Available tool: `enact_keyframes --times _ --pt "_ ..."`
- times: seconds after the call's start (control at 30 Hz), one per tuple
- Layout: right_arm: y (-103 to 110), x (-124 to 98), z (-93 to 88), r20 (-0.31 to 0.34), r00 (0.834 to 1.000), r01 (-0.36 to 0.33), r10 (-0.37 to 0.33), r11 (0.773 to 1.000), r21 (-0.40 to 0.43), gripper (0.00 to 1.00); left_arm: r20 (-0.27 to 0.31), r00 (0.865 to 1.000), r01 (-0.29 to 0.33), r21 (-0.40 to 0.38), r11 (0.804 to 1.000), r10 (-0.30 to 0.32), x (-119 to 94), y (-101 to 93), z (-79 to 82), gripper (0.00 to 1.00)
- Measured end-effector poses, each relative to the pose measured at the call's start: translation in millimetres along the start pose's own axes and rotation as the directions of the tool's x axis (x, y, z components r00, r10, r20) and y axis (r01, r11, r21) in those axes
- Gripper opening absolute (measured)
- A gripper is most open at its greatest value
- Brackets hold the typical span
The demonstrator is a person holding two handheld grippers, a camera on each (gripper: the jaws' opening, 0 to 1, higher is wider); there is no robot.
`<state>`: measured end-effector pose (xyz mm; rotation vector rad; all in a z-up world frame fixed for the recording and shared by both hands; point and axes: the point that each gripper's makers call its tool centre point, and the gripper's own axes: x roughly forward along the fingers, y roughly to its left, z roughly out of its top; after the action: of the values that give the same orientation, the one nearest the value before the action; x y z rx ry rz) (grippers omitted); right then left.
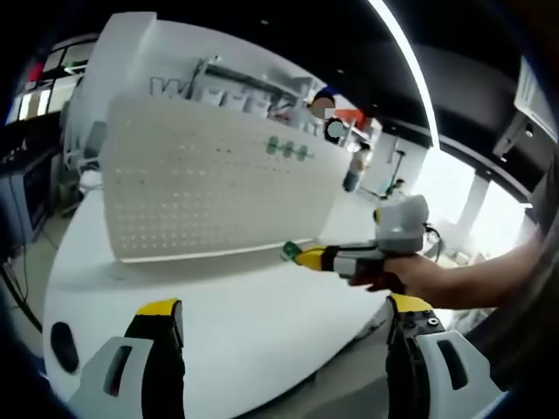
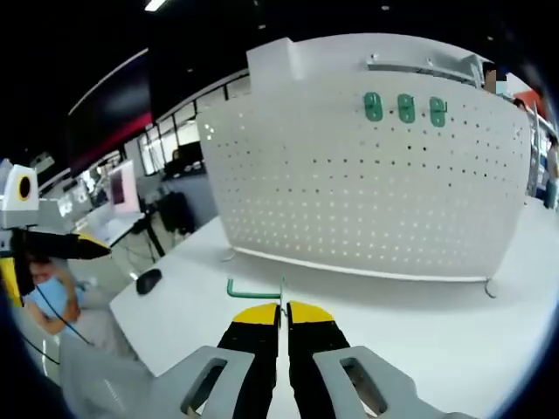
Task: Insert the hook assembly into the mounting plate slot until the hook locks in place.
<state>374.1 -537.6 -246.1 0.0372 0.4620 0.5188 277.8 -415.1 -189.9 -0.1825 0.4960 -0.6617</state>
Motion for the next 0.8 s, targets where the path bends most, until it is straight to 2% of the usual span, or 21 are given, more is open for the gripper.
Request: enact_keyframes --times 0.2,0.27,0.33,0.47,0.6,0.8 --pt "-1.3 -19.9 9.8 0.026 0.999 -0.025 0.025 1.0 0.018 0.0 0.002 1.0 0.011 -0.016 1.0 -0.011 11.9 -1.0 0.6 0.97" --pt "-7.1 -24.8 10.5 0.025 1.0 -0.007 0.007 1.0 0.0 0.0 0.011 1.0 0.005 -0.019 1.0 -0.005 13.6 0.2 2.3 0.96" --pt "-11.4 -29.5 11.2 0.033 0.999 -0.004 0.003 0.999 0.034 0.0 0.011 1.0 0.014 -0.026 1.0 -0.013 17.7 -1.5 3.1 0.96" --pt "-13.8 -36.4 13.2 0.042 0.999 -0.009 0.006 0.998 0.055 0.0 -0.013 0.999 0.035 -0.014 0.999 -0.035 27.5 -4.7 -0.4 0.96" --pt "-11.6 -41.2 17.2 0.049 0.998 -0.038 0.035 0.996 0.075 0.01 -0.014 0.998 0.059 -0.016 0.998 -0.059 34.9 -9.9 2.4 0.96" --pt "-12.4 -44.5 18.5 0.044 0.997 -0.065 0.061 0.992 0.112 0.01 -0.014 0.994 0.11 -0.002 0.994 -0.11 40.6 -17.9 7.0 0.9"
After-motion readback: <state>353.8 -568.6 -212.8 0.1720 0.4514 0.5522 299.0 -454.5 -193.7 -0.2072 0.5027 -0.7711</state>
